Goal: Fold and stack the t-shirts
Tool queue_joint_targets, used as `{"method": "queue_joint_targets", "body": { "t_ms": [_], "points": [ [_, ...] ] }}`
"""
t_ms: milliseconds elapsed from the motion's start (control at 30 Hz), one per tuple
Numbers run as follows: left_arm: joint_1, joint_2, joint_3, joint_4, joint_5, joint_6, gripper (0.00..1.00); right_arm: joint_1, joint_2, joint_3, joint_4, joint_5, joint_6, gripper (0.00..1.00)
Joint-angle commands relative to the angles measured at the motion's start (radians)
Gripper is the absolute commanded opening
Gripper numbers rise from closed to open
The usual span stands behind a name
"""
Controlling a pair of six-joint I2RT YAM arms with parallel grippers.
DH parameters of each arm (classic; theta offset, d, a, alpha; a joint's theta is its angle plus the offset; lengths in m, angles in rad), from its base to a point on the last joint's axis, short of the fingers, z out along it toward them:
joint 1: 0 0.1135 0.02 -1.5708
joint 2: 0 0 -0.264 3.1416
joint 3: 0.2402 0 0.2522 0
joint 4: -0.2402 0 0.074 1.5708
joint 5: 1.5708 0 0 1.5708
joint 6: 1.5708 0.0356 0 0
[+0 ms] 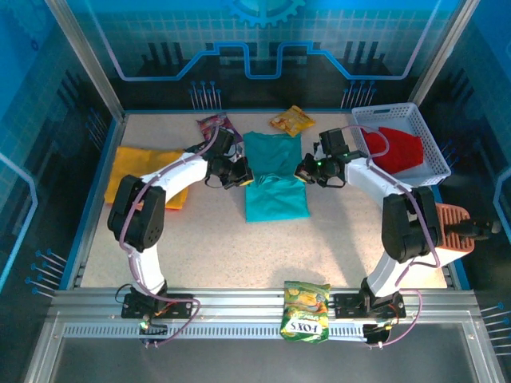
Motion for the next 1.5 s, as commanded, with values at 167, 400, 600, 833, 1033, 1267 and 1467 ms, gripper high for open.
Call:
{"method": "queue_joint_targets", "body": {
  "t_ms": [167, 400, 600, 833, 1033, 1267, 1467],
  "points": [
    [0.063, 0.126, 0.101, 0.029, 0.026, 0.076, 0.45, -0.049, 0.138, 0.077, 0.079, -0.039, -0.046, 0.58],
    [0.155, 0.099, 0.148, 0.018, 0.120, 0.086, 0.49, -0.069, 0.118, 0.089, 0.109, -0.076, -0.089, 0.81],
    [0.099, -0.033, -0.025, 0.023, 0.139, 0.093, 0.51, -0.045, 0.017, -0.009, 0.068, -0.123, -0.128, 0.84],
    [-0.044, -0.161, -0.260, 0.175, 0.109, -0.030, 0.51, 0.029, -0.093, -0.160, 0.143, -0.165, -0.078, 0.84],
    [-0.130, -0.151, -0.339, 0.301, 0.101, -0.114, 0.51, 0.068, -0.089, -0.272, 0.246, -0.173, -0.016, 0.82],
    [-0.159, -0.038, -0.364, 0.291, 0.056, -0.090, 0.45, 0.076, -0.046, -0.409, 0.337, -0.158, 0.000, 0.80],
    [-0.159, -0.045, -0.401, 0.211, 0.025, -0.073, 0.36, 0.058, -0.049, -0.456, 0.342, -0.148, -0.026, 0.79]
  ]
}}
